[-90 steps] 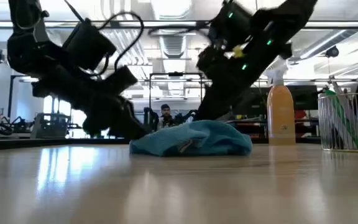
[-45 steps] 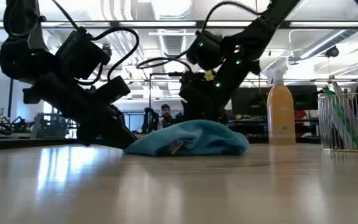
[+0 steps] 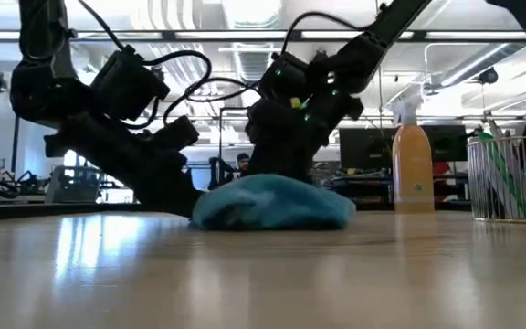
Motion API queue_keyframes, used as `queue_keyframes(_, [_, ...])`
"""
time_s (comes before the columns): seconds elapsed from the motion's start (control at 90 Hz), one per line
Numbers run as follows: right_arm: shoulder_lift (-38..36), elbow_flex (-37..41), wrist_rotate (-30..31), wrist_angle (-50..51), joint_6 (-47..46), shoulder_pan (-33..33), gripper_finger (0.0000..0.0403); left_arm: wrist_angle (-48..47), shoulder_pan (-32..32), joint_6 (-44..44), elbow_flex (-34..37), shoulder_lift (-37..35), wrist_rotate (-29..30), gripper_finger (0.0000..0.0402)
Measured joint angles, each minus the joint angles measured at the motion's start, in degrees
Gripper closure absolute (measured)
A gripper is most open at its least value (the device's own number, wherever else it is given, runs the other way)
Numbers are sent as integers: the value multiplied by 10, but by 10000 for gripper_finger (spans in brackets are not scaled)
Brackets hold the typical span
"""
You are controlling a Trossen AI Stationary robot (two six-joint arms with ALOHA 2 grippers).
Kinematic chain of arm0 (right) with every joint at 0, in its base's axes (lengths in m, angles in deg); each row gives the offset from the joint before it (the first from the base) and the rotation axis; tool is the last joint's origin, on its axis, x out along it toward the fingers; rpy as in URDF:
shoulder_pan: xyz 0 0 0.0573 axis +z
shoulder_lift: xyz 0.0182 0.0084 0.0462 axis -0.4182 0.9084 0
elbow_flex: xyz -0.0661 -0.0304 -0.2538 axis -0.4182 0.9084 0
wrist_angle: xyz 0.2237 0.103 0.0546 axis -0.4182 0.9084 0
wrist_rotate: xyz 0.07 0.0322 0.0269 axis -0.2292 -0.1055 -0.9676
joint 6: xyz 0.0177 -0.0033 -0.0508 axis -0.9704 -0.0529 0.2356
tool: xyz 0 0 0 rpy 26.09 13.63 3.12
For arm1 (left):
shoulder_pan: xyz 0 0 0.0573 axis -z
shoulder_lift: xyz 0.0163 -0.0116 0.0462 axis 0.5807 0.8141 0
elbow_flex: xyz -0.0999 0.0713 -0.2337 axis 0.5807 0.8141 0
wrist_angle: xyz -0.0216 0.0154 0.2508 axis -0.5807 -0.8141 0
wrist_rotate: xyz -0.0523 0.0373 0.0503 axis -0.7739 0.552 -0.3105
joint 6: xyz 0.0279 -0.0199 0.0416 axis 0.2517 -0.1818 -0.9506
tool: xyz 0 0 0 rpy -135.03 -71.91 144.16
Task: Apply microfiber cloth
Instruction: Wipe the front and back of the black cellphone using the blue microfiber cloth
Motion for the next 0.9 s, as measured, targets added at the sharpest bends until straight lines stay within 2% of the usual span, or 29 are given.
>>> queue_keyframes(0.189, [-7,-1,8,24,4,-16,55,0,0,-2,-1,-4,-2,285])
queue_keyframes(0.422, [-15,-4,18,24,33,6,55,11,0,-20,-1,-21,-6,293])
queue_keyframes(0.556, [-30,-35,104,38,54,40,55,5,0,-36,-7,-30,-16,297])
queue_keyframes(0.7, [-28,-63,238,75,84,91,55,11,0,-53,-31,-33,-45,299])
queue_keyframes(0.789, [-27,-68,321,69,58,118,55,7,0,-67,-46,-34,-61,297])
queue_keyframes(0.9, [-16,-65,371,75,29,142,55,-7,0,-85,-63,-34,-65,292])
